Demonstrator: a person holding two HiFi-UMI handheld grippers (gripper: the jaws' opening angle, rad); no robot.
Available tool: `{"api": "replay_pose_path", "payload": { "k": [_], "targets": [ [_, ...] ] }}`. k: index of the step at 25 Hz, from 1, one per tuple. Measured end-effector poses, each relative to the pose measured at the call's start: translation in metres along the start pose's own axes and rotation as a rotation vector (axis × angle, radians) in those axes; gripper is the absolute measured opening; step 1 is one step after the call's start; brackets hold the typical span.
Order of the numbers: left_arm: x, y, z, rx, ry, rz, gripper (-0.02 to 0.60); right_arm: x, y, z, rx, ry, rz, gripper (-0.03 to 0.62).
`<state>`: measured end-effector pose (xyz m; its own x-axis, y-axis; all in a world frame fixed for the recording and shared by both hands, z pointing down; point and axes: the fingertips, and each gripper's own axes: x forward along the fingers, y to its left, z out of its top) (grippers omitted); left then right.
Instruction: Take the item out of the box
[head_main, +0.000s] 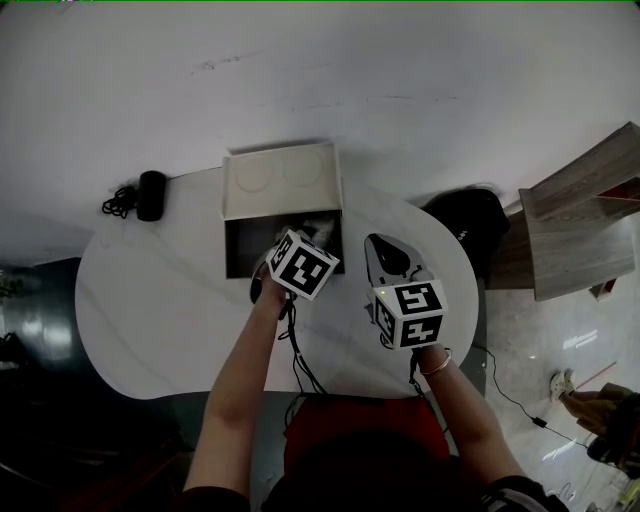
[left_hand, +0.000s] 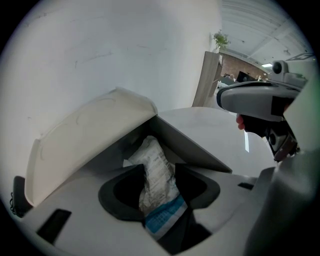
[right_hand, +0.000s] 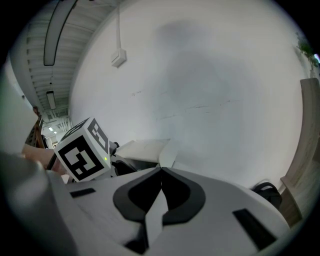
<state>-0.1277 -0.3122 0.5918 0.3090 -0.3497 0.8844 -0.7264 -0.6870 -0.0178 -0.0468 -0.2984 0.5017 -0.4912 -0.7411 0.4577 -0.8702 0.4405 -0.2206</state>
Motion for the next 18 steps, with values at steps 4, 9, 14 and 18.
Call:
{"api": "replay_pose_path", "payload": {
  "k": [4, 9, 14, 18],
  "targets": [
    [0.0, -0.002, 0.0, 0.015, 0.008, -0.002, 0.21, -0.001, 0.0, -0.001, 0.005, 0.001, -0.001, 0.015],
    [0.0, -0.006, 0.0, 0.05, 0.005, 0.001, 0.175, -0.007, 0.0, 0.001, -0.008, -0.004, 0.0, 0.015],
    [-0.006, -0.004, 0.0, 0.058, -0.032, 0.013, 0.133, -0.013, 0.002, 0.002, -0.016, -0.001, 0.004, 0.015],
    [-0.014, -0.005, 0.002, 0.049, -0.063, 0.027, 0.133, -0.018, 0.003, 0.001, -0.02, 0.003, 0.008, 0.015]
  ]
}}
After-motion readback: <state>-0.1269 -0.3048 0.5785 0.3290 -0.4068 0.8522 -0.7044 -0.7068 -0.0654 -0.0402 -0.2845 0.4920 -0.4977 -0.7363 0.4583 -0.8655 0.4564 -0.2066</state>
